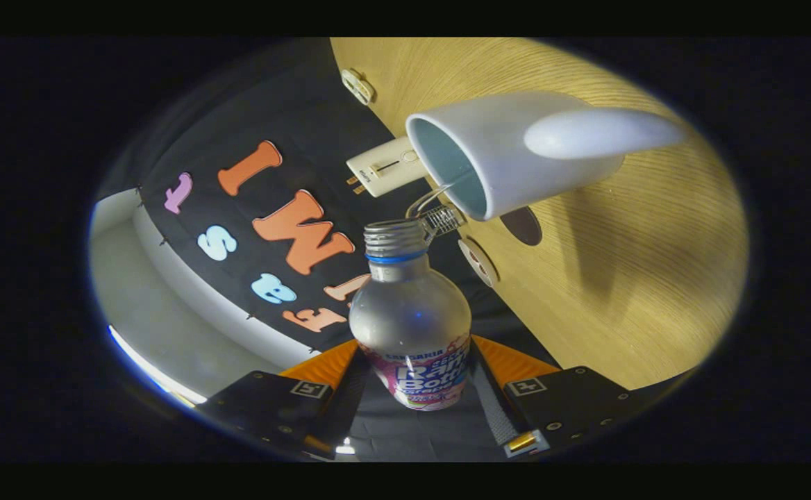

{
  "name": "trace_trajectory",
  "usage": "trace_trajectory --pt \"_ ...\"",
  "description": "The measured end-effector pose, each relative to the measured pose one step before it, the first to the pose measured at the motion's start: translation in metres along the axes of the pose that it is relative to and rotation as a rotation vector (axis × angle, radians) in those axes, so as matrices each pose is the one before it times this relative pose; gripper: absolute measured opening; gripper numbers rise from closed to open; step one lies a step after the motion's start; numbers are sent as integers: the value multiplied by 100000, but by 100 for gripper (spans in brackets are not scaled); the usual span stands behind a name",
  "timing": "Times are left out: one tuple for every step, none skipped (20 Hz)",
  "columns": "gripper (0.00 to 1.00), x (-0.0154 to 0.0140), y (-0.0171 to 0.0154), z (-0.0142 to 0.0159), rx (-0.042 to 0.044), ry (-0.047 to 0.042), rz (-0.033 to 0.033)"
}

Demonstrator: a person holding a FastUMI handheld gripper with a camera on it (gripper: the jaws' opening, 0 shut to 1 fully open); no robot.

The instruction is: Take the bottle from table, then pour the juice into the cup, finally place the bottle on the coaster

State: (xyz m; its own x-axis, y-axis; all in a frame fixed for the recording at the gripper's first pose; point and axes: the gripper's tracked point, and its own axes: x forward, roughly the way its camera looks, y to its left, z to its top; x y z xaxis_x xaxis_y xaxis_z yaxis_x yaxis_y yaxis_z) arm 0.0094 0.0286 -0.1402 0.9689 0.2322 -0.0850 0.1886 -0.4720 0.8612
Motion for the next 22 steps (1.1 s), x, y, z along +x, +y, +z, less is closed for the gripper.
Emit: trace_trajectory --pt "77 -41 -9 -57 -172 112 89" --pt "77 32 28 13 193 -71 171" --pt "77 -1 45 14 -115 65 65" --pt "78 87 -17 32 -60 -168 -47" --pt "78 -2 -9 -15 137 93 -147" --pt "77 -42 36 36 419 -124 -21" --pt "77 -18 82 -71 -56 180 -29" --pt "77 45 20 34 336 -34 215" --pt "77 -97 163 -15 415 136 549" --pt "77 -59 68 38 545 -69 456" --pt "77 -36 158 0 417 -7 377" --pt "77 44 70 55 388 -161 320" --pt "77 -50 133 8 373 -13 356" --pt "77 41 -4 20 384 -19 154" --pt "77 -41 34 -117 257 223 150" --pt "78 100 -150 7 408 125 -33" --pt "77 96 24 41 605 200 25" --pt "77 7 -94 15 494 105 -113" --pt "77 -146 46 -6 354 -100 158" --pt "77 -17 -25 -28 48 -124 136" --pt "77 23 187 -27 157 -68 461" --pt "77 28 22 -66 -6 184 175"
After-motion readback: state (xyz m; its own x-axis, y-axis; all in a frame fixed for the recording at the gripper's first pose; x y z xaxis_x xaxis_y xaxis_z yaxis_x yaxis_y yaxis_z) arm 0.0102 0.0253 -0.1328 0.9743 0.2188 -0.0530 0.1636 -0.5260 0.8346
